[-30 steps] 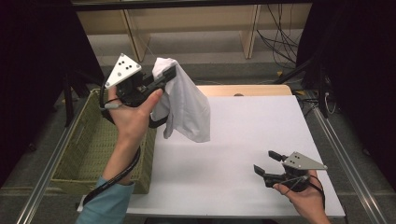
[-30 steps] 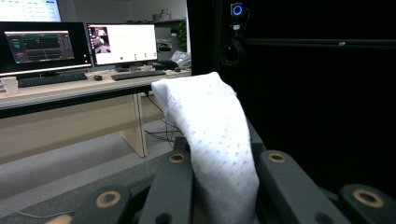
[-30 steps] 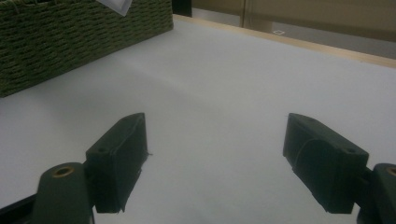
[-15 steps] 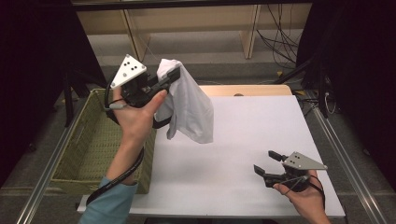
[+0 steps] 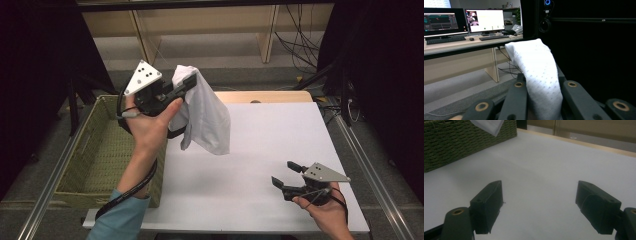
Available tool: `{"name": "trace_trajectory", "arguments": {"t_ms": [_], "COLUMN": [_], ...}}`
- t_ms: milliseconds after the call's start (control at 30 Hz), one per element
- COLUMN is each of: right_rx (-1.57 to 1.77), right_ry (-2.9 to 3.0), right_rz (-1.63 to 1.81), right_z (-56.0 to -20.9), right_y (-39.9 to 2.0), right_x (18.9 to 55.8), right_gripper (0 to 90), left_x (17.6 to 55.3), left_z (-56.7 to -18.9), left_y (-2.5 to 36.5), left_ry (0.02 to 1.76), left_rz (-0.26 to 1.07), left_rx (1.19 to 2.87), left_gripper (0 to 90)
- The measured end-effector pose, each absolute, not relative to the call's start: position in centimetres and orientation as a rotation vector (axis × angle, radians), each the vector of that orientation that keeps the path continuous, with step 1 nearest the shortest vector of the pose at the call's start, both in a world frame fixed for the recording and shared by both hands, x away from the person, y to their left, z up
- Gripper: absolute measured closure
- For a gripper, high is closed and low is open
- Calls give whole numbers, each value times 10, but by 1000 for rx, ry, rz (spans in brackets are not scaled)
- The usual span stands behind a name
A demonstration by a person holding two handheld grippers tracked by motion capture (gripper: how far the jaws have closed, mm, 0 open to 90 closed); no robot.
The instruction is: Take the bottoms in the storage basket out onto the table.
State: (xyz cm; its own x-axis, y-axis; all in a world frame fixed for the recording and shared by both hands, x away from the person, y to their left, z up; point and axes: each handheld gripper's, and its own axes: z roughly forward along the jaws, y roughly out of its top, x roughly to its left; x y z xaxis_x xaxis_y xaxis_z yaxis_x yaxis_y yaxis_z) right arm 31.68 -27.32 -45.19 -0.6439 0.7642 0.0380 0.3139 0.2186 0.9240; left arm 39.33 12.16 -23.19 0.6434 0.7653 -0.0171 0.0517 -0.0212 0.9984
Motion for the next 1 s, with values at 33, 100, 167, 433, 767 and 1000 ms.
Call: {"name": "trace_trajectory", "arguments": {"t_ms": [33, 100, 167, 433, 767, 1000], "right_rx": [996, 996, 993, 994, 991, 990], "right_ry": [2070, 2071, 2071, 2071, 2074, 2075], "right_rz": [1414, 1411, 1409, 1408, 1405, 1407], "right_z": [-452, -452, -451, -451, -452, -451], "right_y": [-273, -274, -274, -274, -274, -274], "right_x": [317, 317, 317, 317, 317, 316], "right_gripper": [231, 231, 230, 231, 230, 230], "left_x": [393, 394, 394, 395, 396, 397], "left_z": [-232, -233, -234, -236, -240, -245], "left_y": [121, 120, 118, 112, 105, 99], "left_ry": [715, 715, 712, 707, 696, 692], "left_rz": [651, 651, 650, 648, 637, 627], "left_rx": [1503, 1508, 1510, 1529, 1548, 1564], "left_gripper": [801, 801, 801, 801, 801, 801]}}
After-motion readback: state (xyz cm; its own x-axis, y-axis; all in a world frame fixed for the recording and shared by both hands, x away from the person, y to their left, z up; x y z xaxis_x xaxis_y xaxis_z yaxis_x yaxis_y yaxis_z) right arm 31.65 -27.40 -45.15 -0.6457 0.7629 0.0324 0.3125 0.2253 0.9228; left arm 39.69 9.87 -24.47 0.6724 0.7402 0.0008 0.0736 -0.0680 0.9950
